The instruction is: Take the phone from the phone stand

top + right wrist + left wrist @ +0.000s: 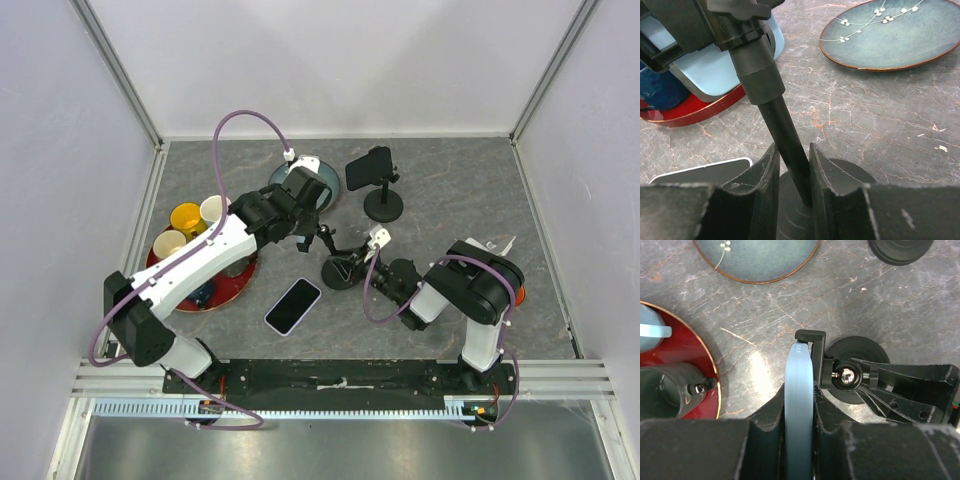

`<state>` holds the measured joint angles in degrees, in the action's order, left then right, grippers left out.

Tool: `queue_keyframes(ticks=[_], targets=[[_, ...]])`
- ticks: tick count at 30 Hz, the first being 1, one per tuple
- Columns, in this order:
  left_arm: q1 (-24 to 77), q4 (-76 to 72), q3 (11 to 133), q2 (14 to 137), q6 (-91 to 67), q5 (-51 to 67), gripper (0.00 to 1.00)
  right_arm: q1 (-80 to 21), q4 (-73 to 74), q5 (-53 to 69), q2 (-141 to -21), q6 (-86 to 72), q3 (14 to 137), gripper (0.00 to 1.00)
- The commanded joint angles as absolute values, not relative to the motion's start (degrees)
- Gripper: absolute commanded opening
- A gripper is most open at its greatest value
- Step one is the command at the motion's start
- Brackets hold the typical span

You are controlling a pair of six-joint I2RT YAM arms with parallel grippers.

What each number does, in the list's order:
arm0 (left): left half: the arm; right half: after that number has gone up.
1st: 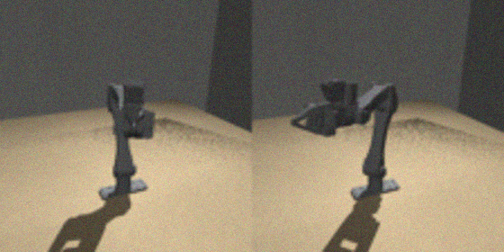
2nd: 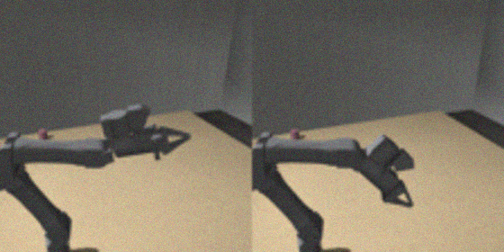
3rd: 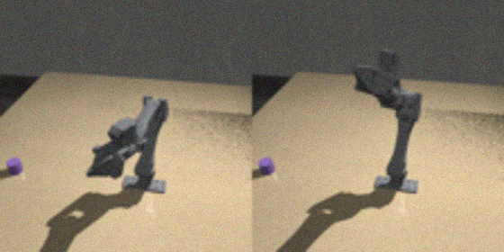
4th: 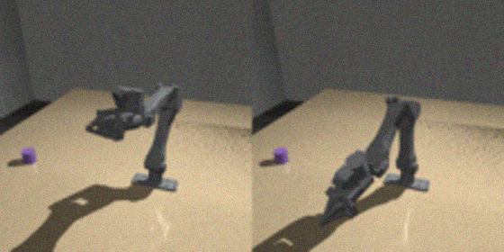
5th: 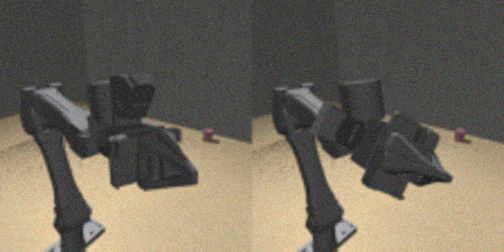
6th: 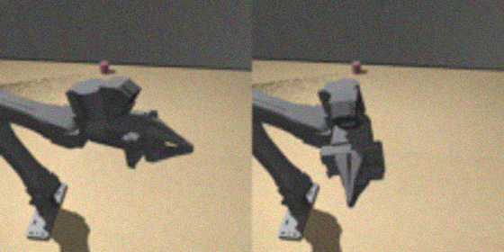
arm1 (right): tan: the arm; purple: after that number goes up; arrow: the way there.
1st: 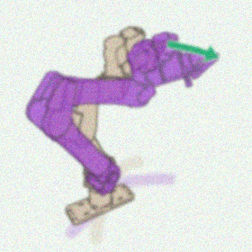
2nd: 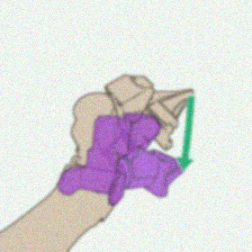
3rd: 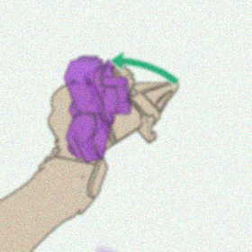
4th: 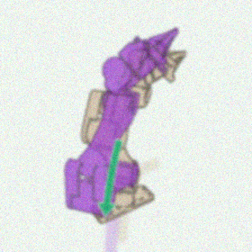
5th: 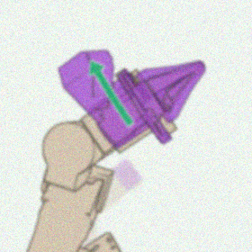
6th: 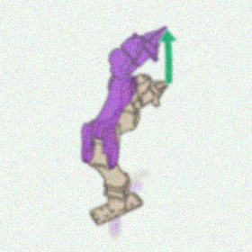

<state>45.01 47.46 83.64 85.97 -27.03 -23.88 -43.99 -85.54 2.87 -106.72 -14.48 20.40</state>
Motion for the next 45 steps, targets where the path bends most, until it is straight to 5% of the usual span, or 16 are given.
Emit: queue_keyframes(ticks=[1, 6, 16, 25, 29, 35, 40, 45], targets=[[42.5, 37.4, 82.7, 76.0, -19.9, -35.5, 0.02, -41.0, -72.4, -4.6, -110.7, -15.7, 16.3, 0.0], [42.5, 31.6, 81.4, 71.1, -21.4, -26.1, 0.02, -41.0, -65.8, -4.9, -109.3, -18.2, 17.6, 0.0], [42.9, 36.3, 83.6, 77.3, -21.9, -41.8, 0.02, -41.7, -64.4, -6.7, -108.5, -21.4, 15.4, 0.0], [48.1, 26.3, 78.8, 77.9, -15.0, -20.9, 0.02, -42.7, -76.0, -3.4, -109.5, -19.0, 13.3, 0.0], [50.8, 25.0, 77.8, 76.7, -11.6, -16.5, 0.02, -42.8, -77.3, -4.0, -105.6, -16.7, 11.5, 0.34], [53.8, 25.9, 75.9, 77.0, -7.3, -17.9, 0.02, -42.7, -67.0, -4.4, -93.5, -14.9, 12.9, 0.67], [54.8, 27.3, 76.0, 78.3, -6.7, -19.4, 0.02, -42.7, -50.8, -3.6, -80.2, -11.7, 16.2, 0.81], [54.8, 27.5, 76.6, 78.7, -7.2, -20.0, 0.02, -42.8, -38.5, -0.3, -71.4, -7.7, 21.7, 0.84]])
